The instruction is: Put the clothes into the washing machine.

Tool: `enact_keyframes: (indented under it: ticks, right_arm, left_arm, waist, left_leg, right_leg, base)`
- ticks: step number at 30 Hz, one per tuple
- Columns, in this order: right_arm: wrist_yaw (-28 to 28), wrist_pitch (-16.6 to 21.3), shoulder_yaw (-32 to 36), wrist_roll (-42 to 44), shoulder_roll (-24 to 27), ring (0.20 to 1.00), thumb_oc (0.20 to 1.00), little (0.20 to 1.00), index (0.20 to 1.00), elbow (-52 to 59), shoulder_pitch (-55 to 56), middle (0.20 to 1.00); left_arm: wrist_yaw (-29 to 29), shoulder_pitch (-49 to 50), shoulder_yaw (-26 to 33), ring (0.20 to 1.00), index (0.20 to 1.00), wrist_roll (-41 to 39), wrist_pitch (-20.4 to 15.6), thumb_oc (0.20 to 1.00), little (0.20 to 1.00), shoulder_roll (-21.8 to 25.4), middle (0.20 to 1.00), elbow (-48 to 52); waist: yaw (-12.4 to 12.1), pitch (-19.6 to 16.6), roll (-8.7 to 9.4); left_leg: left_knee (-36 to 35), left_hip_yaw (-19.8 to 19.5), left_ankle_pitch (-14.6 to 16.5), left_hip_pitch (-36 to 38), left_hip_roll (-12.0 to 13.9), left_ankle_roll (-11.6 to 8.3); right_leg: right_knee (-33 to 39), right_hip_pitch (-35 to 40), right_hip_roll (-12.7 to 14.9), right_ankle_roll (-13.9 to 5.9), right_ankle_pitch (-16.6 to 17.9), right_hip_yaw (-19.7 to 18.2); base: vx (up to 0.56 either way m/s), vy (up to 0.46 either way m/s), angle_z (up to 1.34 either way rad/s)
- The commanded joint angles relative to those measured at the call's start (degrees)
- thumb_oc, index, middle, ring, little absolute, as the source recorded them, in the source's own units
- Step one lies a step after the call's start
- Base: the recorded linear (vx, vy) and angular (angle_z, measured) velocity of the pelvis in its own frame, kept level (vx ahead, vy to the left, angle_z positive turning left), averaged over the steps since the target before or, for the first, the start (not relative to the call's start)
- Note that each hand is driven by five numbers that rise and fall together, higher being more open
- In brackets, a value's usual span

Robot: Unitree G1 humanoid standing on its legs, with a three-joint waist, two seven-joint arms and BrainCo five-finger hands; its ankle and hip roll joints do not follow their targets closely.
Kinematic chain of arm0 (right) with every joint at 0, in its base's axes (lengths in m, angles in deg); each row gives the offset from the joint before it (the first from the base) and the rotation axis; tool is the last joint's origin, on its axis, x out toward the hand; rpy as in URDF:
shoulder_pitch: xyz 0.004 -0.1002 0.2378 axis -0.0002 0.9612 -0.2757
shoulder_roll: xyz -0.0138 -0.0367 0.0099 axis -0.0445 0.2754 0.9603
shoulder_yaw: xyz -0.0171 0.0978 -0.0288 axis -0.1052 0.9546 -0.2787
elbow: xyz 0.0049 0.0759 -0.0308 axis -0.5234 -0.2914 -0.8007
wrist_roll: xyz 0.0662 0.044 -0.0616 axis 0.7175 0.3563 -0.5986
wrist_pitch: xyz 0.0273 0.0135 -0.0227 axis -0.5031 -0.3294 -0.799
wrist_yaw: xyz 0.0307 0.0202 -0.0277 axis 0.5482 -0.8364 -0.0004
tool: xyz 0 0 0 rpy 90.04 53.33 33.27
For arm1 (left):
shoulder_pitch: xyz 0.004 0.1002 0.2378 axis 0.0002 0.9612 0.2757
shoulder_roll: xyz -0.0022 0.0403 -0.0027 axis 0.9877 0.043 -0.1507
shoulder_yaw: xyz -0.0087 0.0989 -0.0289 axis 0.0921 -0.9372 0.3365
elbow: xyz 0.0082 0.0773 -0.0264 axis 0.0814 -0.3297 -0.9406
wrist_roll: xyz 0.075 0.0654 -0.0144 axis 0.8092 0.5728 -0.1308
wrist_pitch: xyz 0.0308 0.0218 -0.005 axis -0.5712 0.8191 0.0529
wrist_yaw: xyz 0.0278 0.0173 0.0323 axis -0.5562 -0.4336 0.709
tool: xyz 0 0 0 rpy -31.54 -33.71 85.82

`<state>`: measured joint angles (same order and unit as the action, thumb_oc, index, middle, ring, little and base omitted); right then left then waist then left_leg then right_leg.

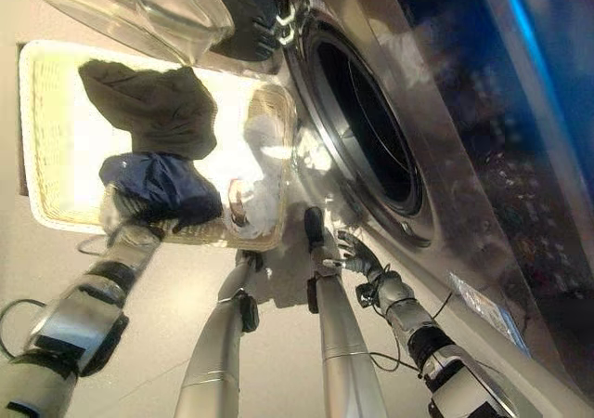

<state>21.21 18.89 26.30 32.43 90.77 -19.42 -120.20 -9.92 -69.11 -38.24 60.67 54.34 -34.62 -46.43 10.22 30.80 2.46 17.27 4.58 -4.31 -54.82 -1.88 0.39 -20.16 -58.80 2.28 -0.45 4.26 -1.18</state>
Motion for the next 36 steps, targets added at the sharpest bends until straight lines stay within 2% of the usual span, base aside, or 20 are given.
enact_keyframes:
  ticks: [1, 5, 6, 8, 12, 13, 15, 19, 20, 23, 24, 25, 26, 28, 29, 30, 33, 34, 36]
  right_arm:
    - [-1.78, 5.76, -0.67, 0.90, 0.91, 1.000, 1.000, 1.000, 1.000, 7.48, 3.87, 1.000]
    - [-4.83, 8.15, -0.35, -0.07, 3.36, 1.000, 1.000, 1.000, 1.000, 12.26, 3.62, 1.000]
    - [-9.43, 10.23, 0.57, -3.45, 4.96, 1.000, 1.000, 1.000, 1.000, 16.95, 4.73, 1.000]
    - [-13.22, 12.20, 1.74, -9.08, 6.32, 1.000, 1.000, 1.000, 1.000, 21.13, 5.36, 1.000]
    - [-16.28, 12.57, 3.65, -14.52, 8.66, 1.000, 1.000, 1.000, 1.000, 27.92, 5.37, 1.000]
    - [-17.47, 12.47, 4.18, -16.90, 9.55, 1.000, 1.000, 1.000, 1.000, 30.33, 5.20, 1.000]
    - [-19.33, 9.53, 4.39, -19.98, 10.73, 1.000, 1.000, 1.000, 1.000, 32.89, 4.35, 1.000]
    - [-18.84, 7.85, 4.70, -19.09, 11.44, 1.000, 1.000, 1.000, 1.000, 34.42, 3.16, 1.000]
    - [-18.33, 7.05, 5.03, -18.85, 11.03, 1.000, 1.000, 1.000, 1.000, 35.70, 3.35, 1.000]
    - [-18.00, 5.52, 5.30, -20.44, 10.15, 1.000, 1.000, 1.000, 1.000, 37.34, 3.42, 1.000]
    - [-17.64, 4.34, 5.33, -21.22, 9.54, 1.000, 1.000, 1.000, 1.000, 38.75, 3.48, 1.000]
    - [-17.38, 4.23, 5.35, -21.43, 9.45, 1.000, 1.000, 1.000, 1.000, 39.00, 3.63, 1.000]
    - [-16.31, 2.35, 5.40, -22.05, 8.78, 1.000, 1.000, 1.000, 1.000, 40.42, 3.47, 1.000]
    - [-15.02, 0.73, 5.31, -22.62, 8.06, 1.000, 1.000, 1.000, 1.000, 41.94, 3.45, 1.000]
    - [-14.82, 0.27, 5.23, -22.82, 7.80, 1.000, 1.000, 1.000, 1.000, 42.25, 3.42, 1.000]
    - [-13.70, -1.20, 4.98, -23.92, 6.95, 1.000, 1.000, 1.000, 1.000, 43.23, 3.06, 1.000]
    - [-12.70, -2.58, 4.73, -25.09, 6.87, 1.000, 1.000, 1.000, 1.000, 44.23, 2.37, 1.000]
    - [-12.15, -3.30, 4.69, -25.62, 6.83, 1.000, 1.000, 1.000, 1.000, 44.73, 1.99, 1.000]
    - [-10.27, -4.72, 4.65, -24.76, 7.35, 1.000, 1.000, 1.000, 1.000, 45.55, 0.71, 1.000]
  left_arm:
    - [-12.72, 1.54, -2.59, 0.200, 0.200, 3.43, 3.03, 0.200, 0.200, -3.86, 0.200, -1.66]
    - [-12.66, 2.02, -4.09, 0.200, 0.200, 3.39, 3.00, 0.200, 0.200, -2.75, 0.200, -1.62]
    - [-11.97, 3.72, -3.64, 0.200, 0.200, 2.09, 1.57, 0.200, 0.200, -1.92, 0.200, -0.64]
    - [-10.21, 5.07, -2.60, 0.200, 0.200, 1.50, 0.10, 0.200, 0.200, -1.38, 0.200, 0.71]
    - [-7.53, 6.77, -0.39, 0.200, 0.200, -0.14, -3.34, 0.200, 0.200, -0.34, 0.200, 3.65]
    - [-5.34, 7.41, 0.63, 0.200, 0.200, -1.01, -4.90, 0.200, 0.200, 0.04, 0.200, 5.75]
    - [-0.95, 7.95, 2.82, 0.200, 0.200, -2.78, -6.92, 0.200, 0.200, 0.39, 0.200, 9.61]
    - [7.07, 8.26, 5.59, 0.200, 0.200, -2.92, -9.21, 0.200, 0.200, 0.42, 0.200, 15.25]
    - [11.58, 10.57, 8.08, 0.200, 0.200, -2.45, -11.47, 0.200, 0.200, 0.41, 0.200, 21.33]
    - [15.01, 13.35, 9.47, 0.200, 0.200, -1.71, -13.39, 0.200, 0.200, -0.44, 0.200, 27.12]
    - [17.01, 16.67, 10.49, 0.200, 0.200, 0.17, -14.80, 0.200, 0.200, -1.63, 0.200, 32.58]
    - [17.26, 17.49, 10.65, 0.200, 0.200, 0.34, -15.41, 0.200, 0.200, -1.86, 0.200, 33.54]
    - [17.58, 21.15, 11.73, 0.200, 0.200, 1.96, -17.18, 0.200, 0.200, -3.37, 0.200, 38.84]
    - [15.93, 25.20, 12.75, 0.200, 0.200, 3.61, -19.94, 0.200, 0.200, -5.65, 0.200, 44.49]
    - [15.06, 26.25, 12.79, 0.200, 0.200, 3.89, -19.44, 0.200, 0.200, -6.20, 0.200, 46.75]
    - [10.03, 29.28, 12.32, 0.200, 0.200, 3.23, -19.51, 0.200, 0.200, -7.39, 0.200, 53.31]
    - [2.84, 31.35, 11.24, 0.200, 0.200, 2.05, -18.24, 0.200, 0.200, -7.79, 0.200, 59.43]
    - [-2.33, 32.19, 10.40, 0.200, 0.200, 0.87, -17.55, 0.200, 0.200, -8.00, 0.200, 62.41]
    - [-17.35, 33.15, 7.30, 0.200, 0.200, -4.13, -14.80, 0.200, 0.200, -7.39, 0.200, 67.84]
  waist:
    - [1.05, -1.01, 2.92]
    - [1.35, -1.01, 3.17]
    - [1.43, -1.01, 3.38]
    - [1.45, -1.01, 3.52]
    - [1.14, -1.01, 3.55]
    - [0.79, -1.01, 3.51]
    - [0.14, -1.01, 3.27]
    - [-1.11, -1.01, 2.61]
    - [-2.30, -1.01, 2.09]
    - [-3.42, -1.01, 1.50]
    - [-4.66, -1.01, 0.83]
    - [-4.86, -1.01, 0.65]
    - [-6.06, -1.01, -0.02]
    - [-7.34, -1.01, -0.83]
    - [-7.70, -1.01, -1.05]
    - [-8.76, -1.01, -1.78]
    - [-9.59, -1.01, -2.48]
    - [-9.93, -1.01, -2.88]
    - [-10.57, -1.01, -4.07]
  left_leg:
    - [7.96, -1.37, 4.44, -1.94, -2.44, -0.79]
    - [6.98, -1.48, 4.11, -1.37, -2.32, -1.09]
    - [6.39, -1.95, 3.81, -0.97, -2.31, -1.40]
    - [5.81, -2.14, 3.62, -0.52, -2.30, -1.56]
    - [5.02, -2.57, 3.31, -0.02, -2.17, -1.81]
    - [4.57, -2.95, 3.00, 0.12, -2.08, -1.89]
    - [3.81, -3.38, 2.56, 0.34, -1.86, -2.09]
    - [1.96, -4.07, 1.59, 1.04, -1.37, -2.35]
    - [0.31, -4.67, 0.92, 2.09, -1.29, -2.52]
    - [-1.32, -5.09, 0.08, 2.93, -1.23, -2.63]
    - [-2.79, -5.49, -0.72, 3.81, -1.25, -2.81]
    - [-3.08, -5.60, -0.90, 4.04, -1.26, -2.85]
    - [-4.40, -6.06, -1.67, 4.88, -1.35, -2.87]
    - [-5.88, -6.47, -2.55, 5.57, -1.37, -2.87]
    - [-6.29, -6.57, -2.72, 5.80, -1.41, -2.85]
    - [-7.98, -6.91, -3.57, 6.54, -1.49, -2.71]
    - [-9.49, -7.03, -4.32, 7.13, -1.64, -2.55]
    - [-10.05, -6.99, -4.61, 7.34, -1.73, -2.47]
    - [-11.06, -6.84, -5.27, 7.69, -2.13, -2.27]
  right_leg:
    - [7.89, 1.49, -1.01, -2.86, 6.85, -0.13]
    - [8.71, 1.88, -1.06, -2.96, 7.03, -0.22]
    - [9.09, 2.25, -1.03, -3.03, 7.06, -0.05]
    - [9.74, 2.64, -1.01, -3.09, 7.15, 0.31]
    - [10.63, 3.17, -0.94, -3.11, 7.13, 0.81]
    - [10.64, 3.39, -1.03, -3.11, 7.01, 1.03]
    - [10.60, 3.60, -1.17, -3.18, 6.60, 1.18]
    - [10.98, 4.28, -0.88, -3.19, 6.07, 1.83]
    - [11.63, 5.24, -0.88, -3.17, 5.90, 2.31]
    - [12.18, 6.07, -0.80, -3.13, 5.84, 2.86]
    - [12.44, 6.87, -0.61, -3.17, 5.74, 3.51]
    - [12.52, 7.10, -0.53, -3.17, 5.72, 3.68]
    - [12.79, 8.03, -0.37, -3.19, 5.66, 4.36]
    - [12.94, 8.88, -0.14, -3.22, 5.42, 5.18]
    - [13.05, 9.16, -0.02, -3.24, 5.37, 5.49]
    - [13.47, 9.95, 0.27, -3.33, 5.40, 6.44]
    - [14.13, 10.58, 0.56, -3.44, 5.58, 7.09]
    - [14.40, 10.78, 0.75, -3.50, 5.75, 7.39]
    - [14.95, 11.12, 1.35, -3.82, 6.30, 8.20]
  base:
    - [-0.03, -0.005, -0.09]
    - [-0.02, -0.017, -0.06]
    - [-0.03, -0.062, -0.05]
    - [-0.03, -0.058, 0.00]
    - [-0.04, -0.053, 0.00]
    - [-0.05, -0.075, 0.02]
    - [-0.04, -0.080, 0.06]
    - [-0.04, -0.085, 0.16]
    - [-0.05, -0.119, 0.21]
    - [-0.05, -0.089, 0.16]
    - [-0.04, -0.067, 0.15]
    - [-0.06, -0.097, 0.10]
    - [-0.04, -0.077, 0.08]
    - [-0.03, -0.074, 0.13]
    - [-0.01, -0.075, 0.22]
    - [-0.01, -0.060, 0.23]
    - [0.00, -0.025, 0.17]
    - [0.00, -0.016, 0.11]
    - [0.01, 0.003, 0.13]
